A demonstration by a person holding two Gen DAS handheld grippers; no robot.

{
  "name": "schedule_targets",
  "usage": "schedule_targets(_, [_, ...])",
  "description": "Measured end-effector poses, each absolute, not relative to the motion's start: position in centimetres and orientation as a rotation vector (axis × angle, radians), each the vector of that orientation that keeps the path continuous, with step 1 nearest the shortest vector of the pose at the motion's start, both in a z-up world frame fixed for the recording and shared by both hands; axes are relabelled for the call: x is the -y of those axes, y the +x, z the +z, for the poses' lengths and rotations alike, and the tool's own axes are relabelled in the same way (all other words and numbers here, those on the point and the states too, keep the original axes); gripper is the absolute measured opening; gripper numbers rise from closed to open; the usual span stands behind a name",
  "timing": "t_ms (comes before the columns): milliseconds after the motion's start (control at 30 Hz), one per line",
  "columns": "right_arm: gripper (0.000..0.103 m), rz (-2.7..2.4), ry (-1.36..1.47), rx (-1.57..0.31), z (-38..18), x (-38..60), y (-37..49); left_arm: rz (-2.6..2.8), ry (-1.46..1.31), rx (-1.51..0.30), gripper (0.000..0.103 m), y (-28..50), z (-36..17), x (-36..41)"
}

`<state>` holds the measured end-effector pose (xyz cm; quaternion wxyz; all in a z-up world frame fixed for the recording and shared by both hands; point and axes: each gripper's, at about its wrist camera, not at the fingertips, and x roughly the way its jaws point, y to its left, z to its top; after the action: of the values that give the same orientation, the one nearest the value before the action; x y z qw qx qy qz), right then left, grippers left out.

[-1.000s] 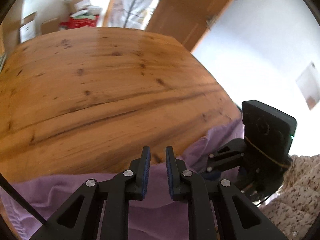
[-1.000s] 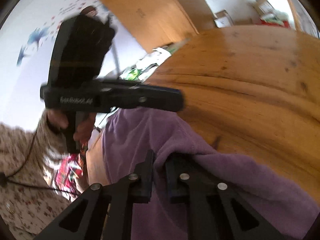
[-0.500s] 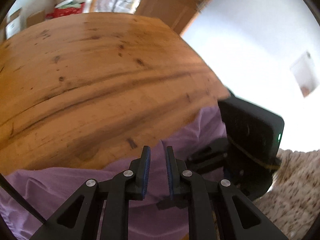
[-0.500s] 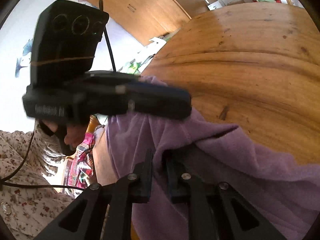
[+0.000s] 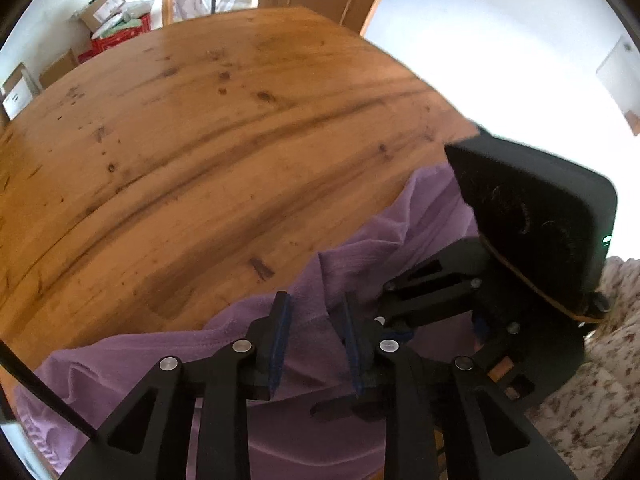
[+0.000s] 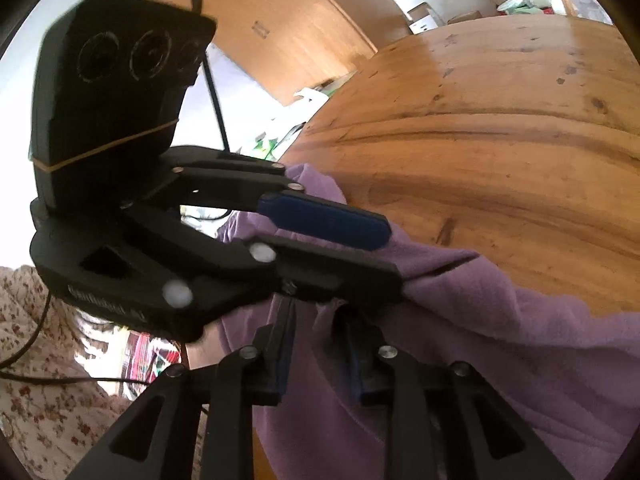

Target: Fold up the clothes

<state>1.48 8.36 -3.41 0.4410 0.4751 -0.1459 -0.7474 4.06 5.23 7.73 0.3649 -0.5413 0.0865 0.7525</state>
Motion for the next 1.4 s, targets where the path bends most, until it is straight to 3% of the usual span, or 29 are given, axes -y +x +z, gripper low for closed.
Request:
schedule_targets(333, [0.025,-1.837,1.215,0.536,-3.6,-9.2,-2.0,2.147,-1.427,0.153,0.027,1.9,7.4,3.8])
schedule_targets(600, [0.021,-1.816,1.234,0.732,-3.5,-10.8,-5.9,2.206,-1.445,0.234,0.027,1.0,5.2,6.9])
schedule_targets(667, [0.006,-1.815,1.246,0.716,-3.3,-11.0,-6.4,2.199,-1.443,0.247,0.027,0.9,4.9,7.0])
schedule_targets(700, [0.004,-1.812,1.261,0.699,-3.3,-11.0,-6.6,2.196,-1.441,0.250,0.027,0.9,4.8,6.9])
schedule_targets(1033, [0.006,-1.781,1.426,0.535,-3.7,-11.4,-8.2,2.189,-1.420,0.270,0.027,1.0,4.8,7.6])
schedule_targets(1400, [0.003,-1.946,1.342,0.470,-2.6,-11.4,-11.3,2.240,-1.411,0.308,0.027,0.9,4.9,8.9])
